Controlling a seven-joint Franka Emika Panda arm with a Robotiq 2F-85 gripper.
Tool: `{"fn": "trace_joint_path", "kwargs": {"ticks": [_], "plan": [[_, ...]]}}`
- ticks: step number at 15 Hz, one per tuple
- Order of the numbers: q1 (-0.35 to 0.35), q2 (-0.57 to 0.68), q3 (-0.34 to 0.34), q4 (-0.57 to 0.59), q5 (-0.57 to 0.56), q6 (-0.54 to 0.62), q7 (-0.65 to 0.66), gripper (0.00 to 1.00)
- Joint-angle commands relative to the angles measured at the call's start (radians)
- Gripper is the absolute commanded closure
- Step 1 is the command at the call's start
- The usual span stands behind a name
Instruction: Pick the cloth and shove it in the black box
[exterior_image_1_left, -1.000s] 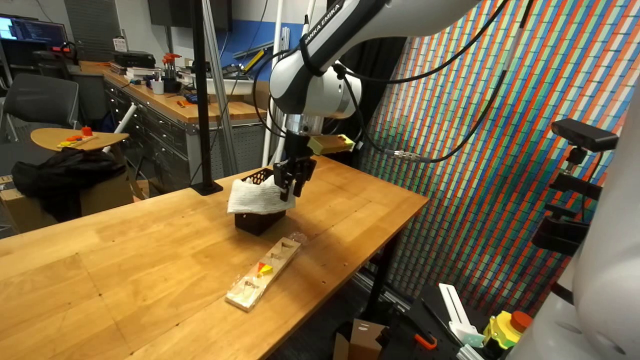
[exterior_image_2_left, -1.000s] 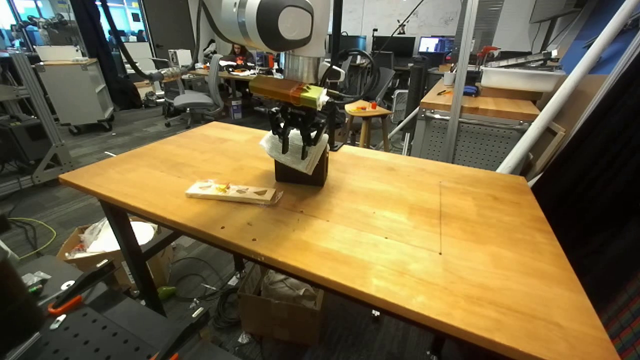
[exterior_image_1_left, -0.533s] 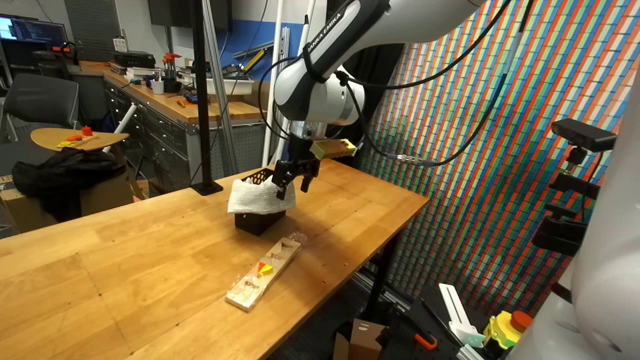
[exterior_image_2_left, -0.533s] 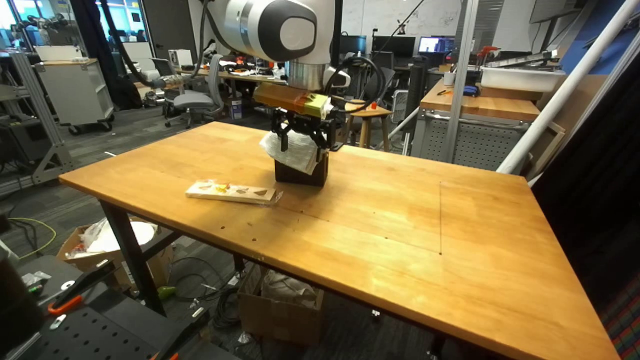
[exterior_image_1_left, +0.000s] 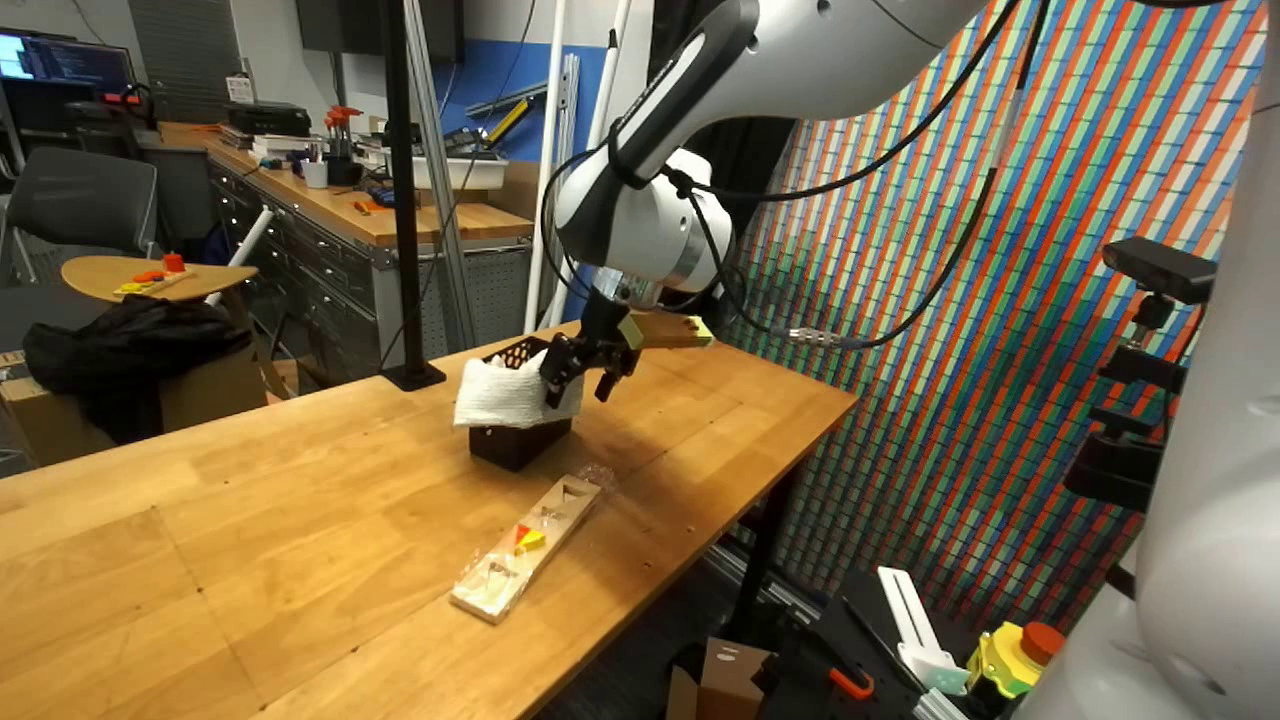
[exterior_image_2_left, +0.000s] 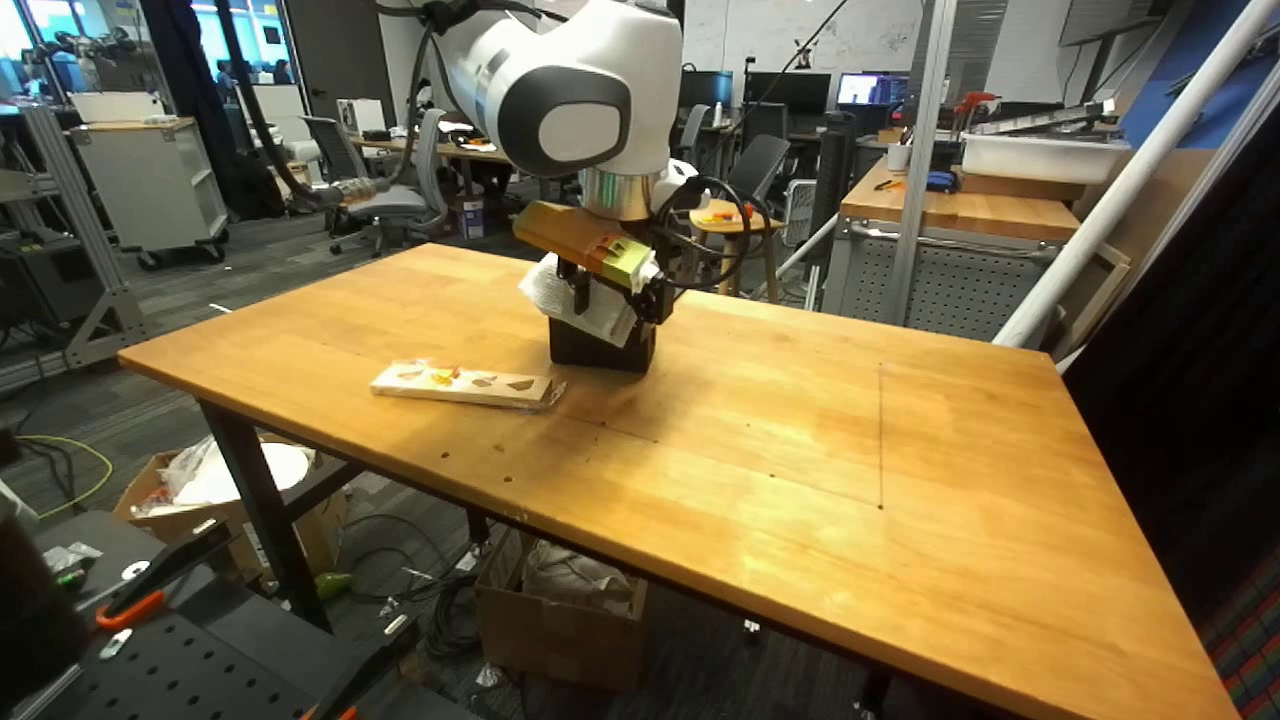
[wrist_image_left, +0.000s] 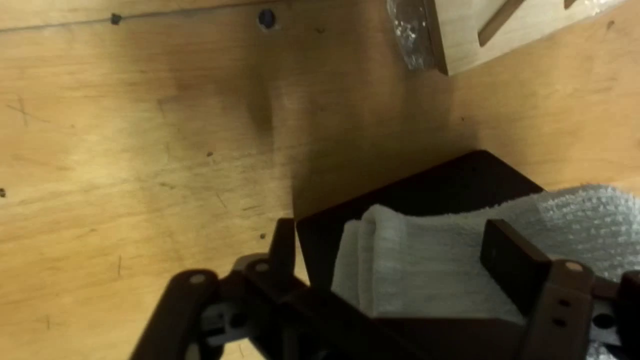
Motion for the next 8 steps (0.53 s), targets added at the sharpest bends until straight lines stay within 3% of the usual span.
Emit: {"fn": "trace_joint_path", "kwargs": {"ticks": [1, 8], "plan": [[-0.033, -0.013, 0.063, -0.004, 0.135, 0.092, -0.078, 0.12], [-0.055, -0.005, 0.121, -0.009, 0.357, 0.144, -0.225, 0.7]]}}
